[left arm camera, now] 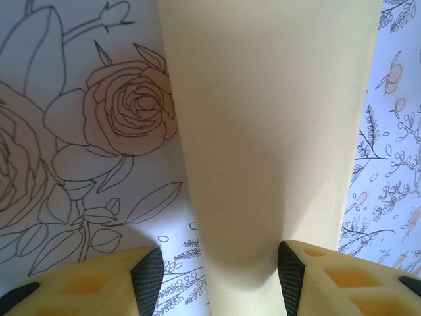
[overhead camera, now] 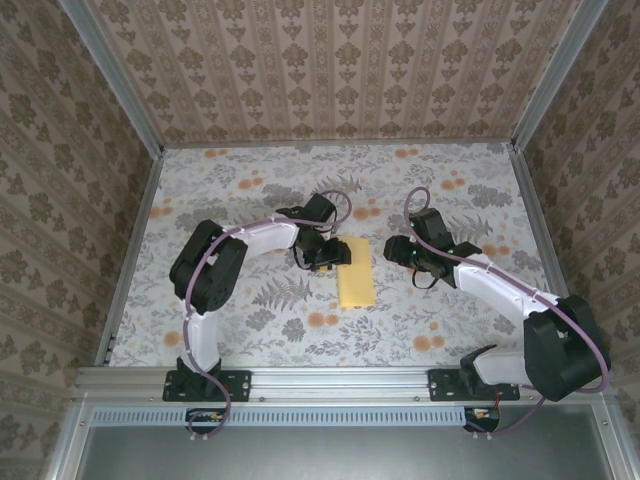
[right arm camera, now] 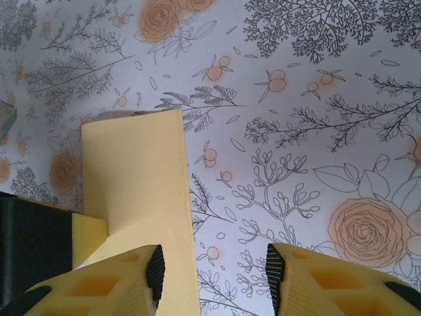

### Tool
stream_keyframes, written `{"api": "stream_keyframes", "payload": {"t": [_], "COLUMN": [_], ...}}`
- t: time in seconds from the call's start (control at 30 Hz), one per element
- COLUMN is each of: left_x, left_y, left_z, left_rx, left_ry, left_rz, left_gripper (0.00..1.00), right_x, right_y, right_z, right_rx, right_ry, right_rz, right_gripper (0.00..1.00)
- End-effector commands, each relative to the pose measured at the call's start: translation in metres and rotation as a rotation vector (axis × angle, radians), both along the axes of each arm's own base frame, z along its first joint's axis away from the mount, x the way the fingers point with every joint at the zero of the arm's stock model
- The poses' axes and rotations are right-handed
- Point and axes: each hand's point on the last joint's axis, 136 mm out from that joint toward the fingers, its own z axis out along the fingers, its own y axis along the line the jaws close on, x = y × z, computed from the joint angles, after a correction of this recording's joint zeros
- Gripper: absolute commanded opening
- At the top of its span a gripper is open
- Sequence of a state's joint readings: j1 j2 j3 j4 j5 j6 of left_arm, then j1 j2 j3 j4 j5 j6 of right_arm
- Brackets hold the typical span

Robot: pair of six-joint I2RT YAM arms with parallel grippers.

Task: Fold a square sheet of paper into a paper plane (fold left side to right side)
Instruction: First fold in half a square sheet of paper at the center of the table.

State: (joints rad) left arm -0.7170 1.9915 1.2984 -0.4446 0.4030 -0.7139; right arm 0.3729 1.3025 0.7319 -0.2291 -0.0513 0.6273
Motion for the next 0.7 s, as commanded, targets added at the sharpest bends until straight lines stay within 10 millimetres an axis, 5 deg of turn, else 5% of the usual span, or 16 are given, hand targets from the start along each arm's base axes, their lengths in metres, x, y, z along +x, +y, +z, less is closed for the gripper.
{"api": "stream_keyframes", "payload": {"t": [0.0,0.67], "left_x": [-0.021,-0.023], "left_y": [-0.012,-0.016], "left_z": [-0.046,-0.051], "left_rx": [0.046,0.073], "left_ry": [0.044,0.060], "left_rz": [-0.067,-0.080], "left_gripper": [0.55,0.55], "right_x": [-0.008,-0.011], "right_y": [-0.007,0.008], "right_z": [-0.002,-0.009], "right_rx": [-0.021,0.039], "right_ry": [0.009,0.045], "right_rz": [-0.002,0.056], "right_gripper": [0.48,0.47]}}
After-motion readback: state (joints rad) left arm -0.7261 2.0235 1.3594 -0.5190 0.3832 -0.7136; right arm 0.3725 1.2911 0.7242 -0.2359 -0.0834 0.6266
